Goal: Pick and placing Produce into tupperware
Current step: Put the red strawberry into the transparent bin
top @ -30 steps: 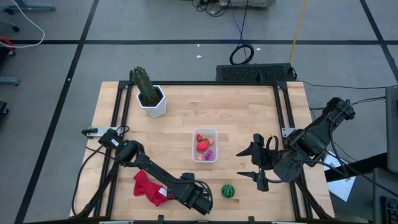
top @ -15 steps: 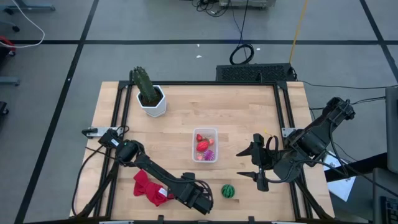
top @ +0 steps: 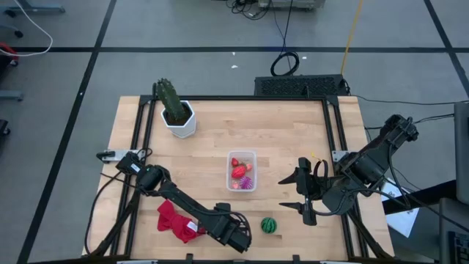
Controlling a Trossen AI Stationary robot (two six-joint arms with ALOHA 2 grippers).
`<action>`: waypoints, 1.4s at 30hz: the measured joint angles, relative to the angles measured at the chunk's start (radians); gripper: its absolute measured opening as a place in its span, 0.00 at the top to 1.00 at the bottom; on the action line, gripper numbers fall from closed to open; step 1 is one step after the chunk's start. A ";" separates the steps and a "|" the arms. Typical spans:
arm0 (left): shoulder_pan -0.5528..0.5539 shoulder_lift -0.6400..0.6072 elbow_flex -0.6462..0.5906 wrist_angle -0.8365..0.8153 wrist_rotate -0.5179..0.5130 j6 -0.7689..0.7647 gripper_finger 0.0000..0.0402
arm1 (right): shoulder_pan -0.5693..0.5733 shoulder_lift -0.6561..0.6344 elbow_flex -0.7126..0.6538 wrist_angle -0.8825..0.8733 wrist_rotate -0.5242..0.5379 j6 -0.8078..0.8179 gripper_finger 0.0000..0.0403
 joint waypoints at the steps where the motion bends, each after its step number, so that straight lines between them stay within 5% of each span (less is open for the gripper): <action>1: 0.000 0.000 0.000 0.001 0.000 0.000 0.65 | 0.000 0.000 0.000 0.000 0.000 0.000 0.29; 42: 0.002 0.000 -0.013 0.040 -0.061 0.030 0.64 | 0.000 0.000 0.000 0.040 0.000 -0.040 0.29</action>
